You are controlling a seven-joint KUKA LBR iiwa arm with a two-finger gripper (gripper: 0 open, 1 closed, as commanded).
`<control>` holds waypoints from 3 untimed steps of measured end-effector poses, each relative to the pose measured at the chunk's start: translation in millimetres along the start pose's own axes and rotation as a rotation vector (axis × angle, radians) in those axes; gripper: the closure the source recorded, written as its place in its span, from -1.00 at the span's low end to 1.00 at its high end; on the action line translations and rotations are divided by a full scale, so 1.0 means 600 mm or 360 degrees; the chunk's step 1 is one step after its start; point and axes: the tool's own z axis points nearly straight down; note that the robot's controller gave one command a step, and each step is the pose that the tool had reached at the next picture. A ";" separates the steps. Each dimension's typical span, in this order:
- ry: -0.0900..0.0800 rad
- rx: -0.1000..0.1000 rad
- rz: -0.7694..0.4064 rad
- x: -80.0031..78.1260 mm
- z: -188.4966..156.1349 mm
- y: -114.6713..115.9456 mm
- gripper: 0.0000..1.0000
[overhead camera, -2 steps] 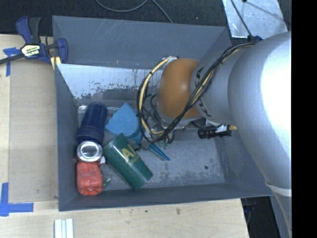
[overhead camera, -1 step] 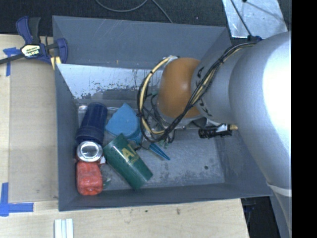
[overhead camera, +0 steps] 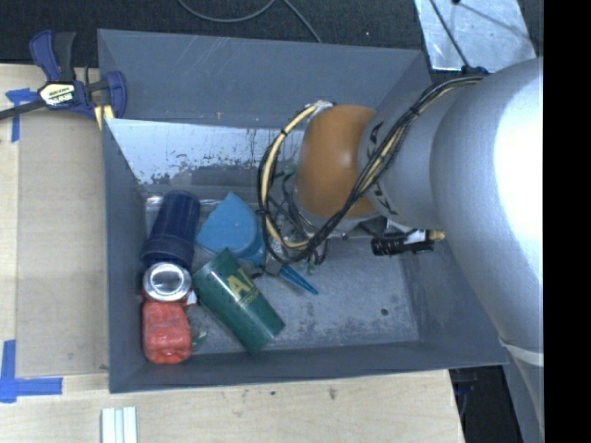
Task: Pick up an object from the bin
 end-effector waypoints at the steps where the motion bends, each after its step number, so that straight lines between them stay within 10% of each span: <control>1: 0.0000 0.0000 -0.0001 0.000 -0.009 0.000 1.00; 3: -0.0006 -0.0003 -0.0003 -0.002 -0.027 0.000 1.00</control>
Offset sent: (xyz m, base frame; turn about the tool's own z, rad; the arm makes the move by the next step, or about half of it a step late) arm 0.0002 0.0000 0.0244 0.0000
